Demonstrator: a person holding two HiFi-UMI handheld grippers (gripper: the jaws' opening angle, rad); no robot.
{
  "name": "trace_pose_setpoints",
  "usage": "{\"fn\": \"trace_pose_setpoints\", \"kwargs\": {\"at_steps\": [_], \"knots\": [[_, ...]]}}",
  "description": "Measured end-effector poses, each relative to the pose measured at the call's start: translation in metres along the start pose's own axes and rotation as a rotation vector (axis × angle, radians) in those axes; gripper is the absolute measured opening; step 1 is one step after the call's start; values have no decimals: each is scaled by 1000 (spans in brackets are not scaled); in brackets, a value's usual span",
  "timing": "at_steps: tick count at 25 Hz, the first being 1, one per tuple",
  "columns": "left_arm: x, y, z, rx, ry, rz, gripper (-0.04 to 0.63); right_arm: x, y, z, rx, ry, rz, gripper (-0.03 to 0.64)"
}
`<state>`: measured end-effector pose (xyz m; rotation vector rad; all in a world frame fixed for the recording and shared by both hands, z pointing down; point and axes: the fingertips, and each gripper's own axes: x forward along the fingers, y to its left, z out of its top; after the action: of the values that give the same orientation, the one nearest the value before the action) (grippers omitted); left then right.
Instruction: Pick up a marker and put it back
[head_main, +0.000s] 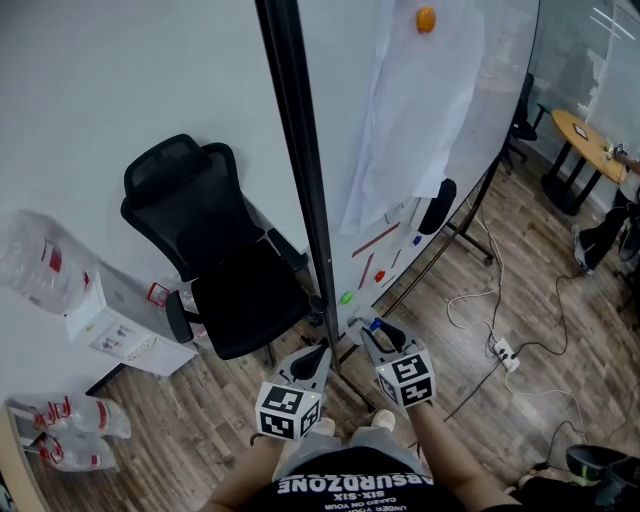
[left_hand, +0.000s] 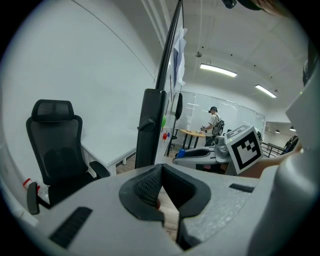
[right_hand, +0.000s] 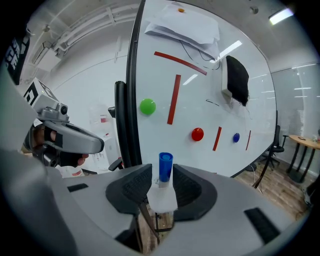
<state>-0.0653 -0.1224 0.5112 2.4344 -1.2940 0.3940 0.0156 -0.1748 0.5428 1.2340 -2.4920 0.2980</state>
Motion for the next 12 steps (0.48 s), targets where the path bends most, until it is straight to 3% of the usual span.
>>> {"fn": "trace_pose_setpoints", "kwargs": {"at_steps": [12], "knots": [[-1, -3, 3, 2, -12, -6, 3, -18, -6, 40, 11, -121, -30, 153]]}}
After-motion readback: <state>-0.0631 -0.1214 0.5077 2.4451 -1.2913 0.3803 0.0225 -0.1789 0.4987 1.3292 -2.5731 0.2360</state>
